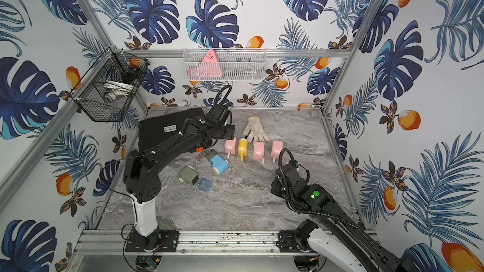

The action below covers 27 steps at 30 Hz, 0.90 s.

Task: Put the tray back into the pencil sharpener
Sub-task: Place the pencil sharpener at the center of the board, then pick up the container from the center of the board.

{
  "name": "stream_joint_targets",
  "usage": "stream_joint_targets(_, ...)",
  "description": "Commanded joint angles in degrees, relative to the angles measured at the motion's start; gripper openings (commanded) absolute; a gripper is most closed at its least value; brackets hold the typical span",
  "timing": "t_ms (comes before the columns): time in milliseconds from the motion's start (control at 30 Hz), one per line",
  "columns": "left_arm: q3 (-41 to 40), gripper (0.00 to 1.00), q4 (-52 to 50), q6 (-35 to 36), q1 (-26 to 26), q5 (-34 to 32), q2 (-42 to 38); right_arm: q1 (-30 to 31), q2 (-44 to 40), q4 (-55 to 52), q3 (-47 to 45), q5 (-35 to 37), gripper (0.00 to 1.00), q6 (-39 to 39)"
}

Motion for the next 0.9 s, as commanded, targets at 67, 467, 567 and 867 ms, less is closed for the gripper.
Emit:
stream_joint_targets(67,-14.11,0.69,7.88,-2.38,0.22,-1.29,-12.79,0.45,4.01,6.61,3.01,-9.35,0.4,-12.36)
stream_joint_targets(467,-34.97,0.67,2.42,-10.08,1.61,-2.95,-35.79,10.12,24.25,15.04,12.04,-11.0,0.51,-20.32)
stream_joint_targets(567,-37.83,0.67,-1.24,-11.31,1.64,-3.3,-39.41,13.37,28.69,16.76,13.48,-10.11,0.54,-21.16)
stream_joint_targets(867,-49.99,0.67,-0.9,-10.94,1.56,3.94,-47.23,15.02,34.39,21.29,14.04,-11.05,0.56,-19.13)
